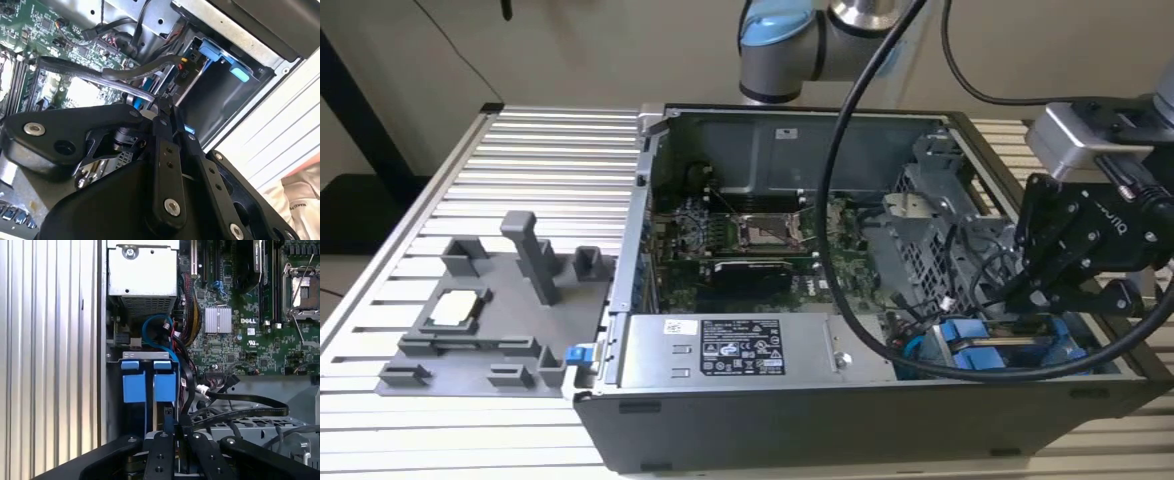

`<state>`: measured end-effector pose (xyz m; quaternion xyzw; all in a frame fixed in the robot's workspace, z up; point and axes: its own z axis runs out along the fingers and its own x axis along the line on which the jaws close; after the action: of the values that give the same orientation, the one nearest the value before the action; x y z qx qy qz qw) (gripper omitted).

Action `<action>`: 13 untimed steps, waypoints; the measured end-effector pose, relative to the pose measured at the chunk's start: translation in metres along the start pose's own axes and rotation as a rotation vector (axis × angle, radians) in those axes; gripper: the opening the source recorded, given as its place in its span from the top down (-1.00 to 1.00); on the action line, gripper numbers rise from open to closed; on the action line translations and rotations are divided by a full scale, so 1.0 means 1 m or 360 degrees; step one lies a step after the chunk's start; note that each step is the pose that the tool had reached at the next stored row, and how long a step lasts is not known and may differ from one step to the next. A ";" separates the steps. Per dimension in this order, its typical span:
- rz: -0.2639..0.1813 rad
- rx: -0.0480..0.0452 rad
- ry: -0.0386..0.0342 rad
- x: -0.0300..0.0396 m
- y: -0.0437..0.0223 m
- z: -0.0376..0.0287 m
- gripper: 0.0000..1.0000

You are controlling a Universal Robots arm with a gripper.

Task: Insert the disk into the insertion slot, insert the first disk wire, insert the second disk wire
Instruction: 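Insert the first disk wire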

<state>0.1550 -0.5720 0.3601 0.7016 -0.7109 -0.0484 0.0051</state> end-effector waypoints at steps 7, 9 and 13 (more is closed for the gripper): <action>0.0029 0.0001 -0.0020 0.0046 -0.0006 0.0041 0.67; 0.0033 0.0001 -0.0037 0.0052 -0.0011 0.0051 0.67; 0.0033 0.0001 -0.0066 0.0067 -0.0047 0.0065 0.67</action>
<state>0.1591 -0.5784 0.3529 0.6930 -0.7181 -0.0626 -0.0092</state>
